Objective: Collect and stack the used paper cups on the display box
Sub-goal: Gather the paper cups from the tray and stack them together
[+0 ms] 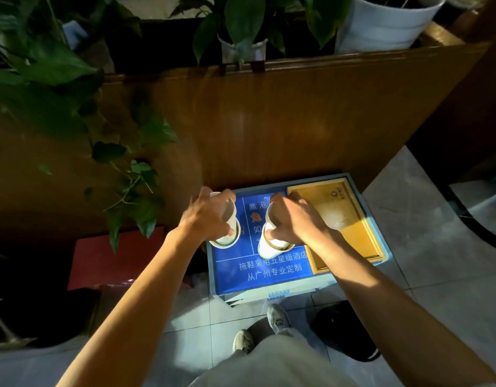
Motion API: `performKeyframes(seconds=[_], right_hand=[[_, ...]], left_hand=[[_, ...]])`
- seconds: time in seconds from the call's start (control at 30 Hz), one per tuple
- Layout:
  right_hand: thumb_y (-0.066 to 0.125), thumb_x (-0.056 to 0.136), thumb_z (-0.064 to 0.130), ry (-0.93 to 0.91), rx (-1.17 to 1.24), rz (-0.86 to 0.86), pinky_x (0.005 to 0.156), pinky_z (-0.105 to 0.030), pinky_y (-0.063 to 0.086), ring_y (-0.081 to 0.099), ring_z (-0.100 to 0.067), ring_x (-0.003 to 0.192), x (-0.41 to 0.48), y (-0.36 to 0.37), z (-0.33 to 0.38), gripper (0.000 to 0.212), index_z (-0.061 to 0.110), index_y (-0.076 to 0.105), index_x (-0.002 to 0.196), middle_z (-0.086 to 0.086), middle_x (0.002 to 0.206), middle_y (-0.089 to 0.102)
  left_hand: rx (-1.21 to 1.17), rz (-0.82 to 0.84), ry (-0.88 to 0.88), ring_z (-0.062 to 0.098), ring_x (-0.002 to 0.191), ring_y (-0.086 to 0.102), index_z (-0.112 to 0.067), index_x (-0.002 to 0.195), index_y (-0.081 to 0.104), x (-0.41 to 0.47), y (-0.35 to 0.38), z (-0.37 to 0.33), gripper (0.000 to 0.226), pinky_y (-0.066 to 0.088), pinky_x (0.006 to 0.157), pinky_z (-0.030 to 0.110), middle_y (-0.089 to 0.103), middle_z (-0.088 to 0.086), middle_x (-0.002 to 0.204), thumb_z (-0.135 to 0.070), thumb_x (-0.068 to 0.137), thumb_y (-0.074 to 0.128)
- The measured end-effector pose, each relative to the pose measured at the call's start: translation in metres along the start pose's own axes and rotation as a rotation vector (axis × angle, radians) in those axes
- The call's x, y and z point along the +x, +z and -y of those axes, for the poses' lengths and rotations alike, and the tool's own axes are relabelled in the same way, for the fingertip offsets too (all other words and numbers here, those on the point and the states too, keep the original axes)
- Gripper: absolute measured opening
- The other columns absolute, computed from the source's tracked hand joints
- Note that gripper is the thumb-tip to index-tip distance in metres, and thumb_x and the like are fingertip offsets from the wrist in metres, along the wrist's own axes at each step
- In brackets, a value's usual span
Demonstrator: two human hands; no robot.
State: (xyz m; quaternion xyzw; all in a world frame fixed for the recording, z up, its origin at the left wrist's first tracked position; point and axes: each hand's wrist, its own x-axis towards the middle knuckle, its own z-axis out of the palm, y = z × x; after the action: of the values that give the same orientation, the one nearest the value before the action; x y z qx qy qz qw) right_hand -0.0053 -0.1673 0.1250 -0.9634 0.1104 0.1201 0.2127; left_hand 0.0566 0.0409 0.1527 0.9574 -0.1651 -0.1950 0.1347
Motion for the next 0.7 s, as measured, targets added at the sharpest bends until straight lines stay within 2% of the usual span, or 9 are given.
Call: performKeyframes(seconds=[0.07,0.2,0.43,0.7], right_hand=[[0.075,0.061,0.046,-0.028,-0.036,0.034,0.071,-0.03,0.047,0.055,-0.029,0.099,-0.006,-0.003,0.003,0.064,0.03,0.047,0.116,-0.006,0.11,0.055],[0.073,0.057,0.045,0.011,-0.043,0.08,0.076,-0.038,0.057,0.056,-0.032,0.097,-0.012,0.0,0.006,0.071,0.035,0.043,0.12,-0.006,0.112,0.049],[0.072,0.057,0.048,-0.002,-0.045,0.094,0.085,-0.043,0.055,0.055,-0.033,0.105,-0.024,0.015,0.003,0.078,0.035,0.038,0.126,-0.009,0.122,0.047],[0.083,0.056,0.054,-0.005,-0.129,0.035,0.091,-0.044,0.053,0.056,-0.038,0.112,-0.037,0.041,0.003,0.094,0.028,0.034,0.132,-0.013,0.133,0.044]], left_hand=[[-0.002,0.004,0.003,0.037,0.117,0.046,-0.044,0.121,0.043,-0.003,0.002,0.0,0.074,0.052,0.092,0.049,0.041,0.008,0.123,-0.034,0.06,0.084],[-0.01,0.008,0.008,0.038,0.118,0.048,-0.043,0.125,0.043,-0.01,0.007,-0.001,0.078,0.051,0.093,0.047,0.042,0.009,0.127,-0.035,0.06,0.084],[0.027,-0.043,0.075,0.041,0.113,0.049,-0.04,0.125,0.043,-0.025,0.022,-0.001,0.076,0.055,0.087,0.049,0.042,0.01,0.123,-0.033,0.06,0.083],[0.047,-0.037,0.09,0.042,0.117,0.049,-0.036,0.131,0.043,-0.023,0.035,-0.003,0.081,0.052,0.093,0.048,0.04,0.012,0.132,-0.031,0.061,0.083]])
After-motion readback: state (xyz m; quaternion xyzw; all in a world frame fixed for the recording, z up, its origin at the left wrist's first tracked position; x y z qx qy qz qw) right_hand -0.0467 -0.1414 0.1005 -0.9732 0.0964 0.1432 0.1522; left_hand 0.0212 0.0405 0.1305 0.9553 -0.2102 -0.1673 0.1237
